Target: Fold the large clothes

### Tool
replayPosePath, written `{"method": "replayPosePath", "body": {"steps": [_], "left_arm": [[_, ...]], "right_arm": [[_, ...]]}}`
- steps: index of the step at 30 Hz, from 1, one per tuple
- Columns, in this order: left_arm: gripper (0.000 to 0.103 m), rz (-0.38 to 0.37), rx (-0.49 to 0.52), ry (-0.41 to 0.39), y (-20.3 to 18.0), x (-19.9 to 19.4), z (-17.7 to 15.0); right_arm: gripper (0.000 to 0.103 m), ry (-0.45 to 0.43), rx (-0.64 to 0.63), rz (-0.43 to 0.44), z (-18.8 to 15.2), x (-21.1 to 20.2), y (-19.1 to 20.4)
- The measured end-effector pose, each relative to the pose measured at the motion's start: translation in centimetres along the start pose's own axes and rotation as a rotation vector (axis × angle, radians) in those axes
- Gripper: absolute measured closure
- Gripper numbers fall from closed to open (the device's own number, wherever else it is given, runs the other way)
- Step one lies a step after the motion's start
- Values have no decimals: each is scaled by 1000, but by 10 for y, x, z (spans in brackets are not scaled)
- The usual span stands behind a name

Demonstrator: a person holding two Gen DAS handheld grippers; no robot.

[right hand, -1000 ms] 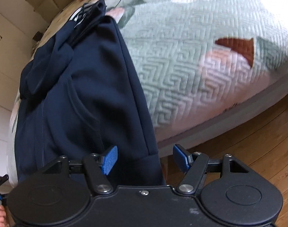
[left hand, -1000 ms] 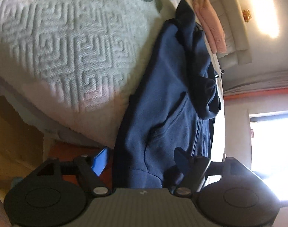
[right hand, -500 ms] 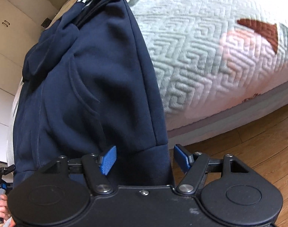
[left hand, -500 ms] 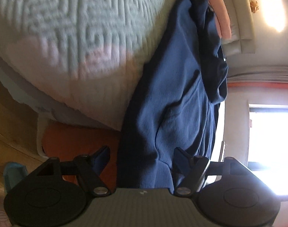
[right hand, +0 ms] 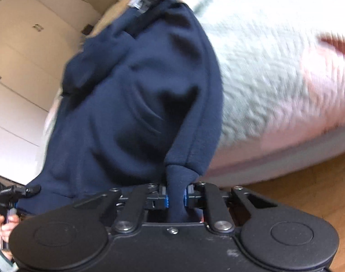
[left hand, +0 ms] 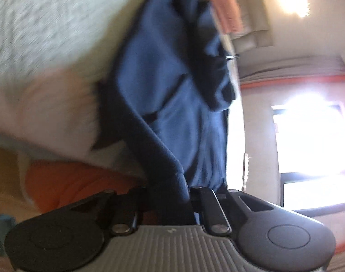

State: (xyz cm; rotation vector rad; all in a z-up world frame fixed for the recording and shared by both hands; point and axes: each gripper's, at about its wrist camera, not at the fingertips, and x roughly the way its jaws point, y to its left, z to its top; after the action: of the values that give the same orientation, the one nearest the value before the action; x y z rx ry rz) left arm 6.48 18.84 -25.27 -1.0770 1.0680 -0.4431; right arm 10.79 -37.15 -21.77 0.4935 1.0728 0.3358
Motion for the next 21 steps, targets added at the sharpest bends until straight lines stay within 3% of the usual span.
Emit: {"method": "replayPosePath", "body": {"steps": [6, 9, 13, 16, 19, 20, 21], "left_arm": [[92, -119, 67, -107, -47, -22, 35], [92, -142, 90, -172, -68, -28, 70], [92, -149, 129, -237, -91, -16, 131], [89, -101, 175, -281, -111, 11, 183], [62, -5, 186, -350, -119, 35, 226], [47, 22, 169, -374, -118, 40, 238], [42, 29, 161, -399, -116, 43, 245]], "right_arm": [[88, -158, -49, 83, 52, -49, 34], [88, -255, -80, 65, 91, -58, 49], [88, -326, -130, 52, 157, -41, 73], [88, -352, -118, 0, 213, -5, 83], [83, -384, -62, -69, 256, 42, 83], [68, -382, -58, -83, 269, 54, 82], [61, -379, -57, -101, 278, 64, 84]]}}
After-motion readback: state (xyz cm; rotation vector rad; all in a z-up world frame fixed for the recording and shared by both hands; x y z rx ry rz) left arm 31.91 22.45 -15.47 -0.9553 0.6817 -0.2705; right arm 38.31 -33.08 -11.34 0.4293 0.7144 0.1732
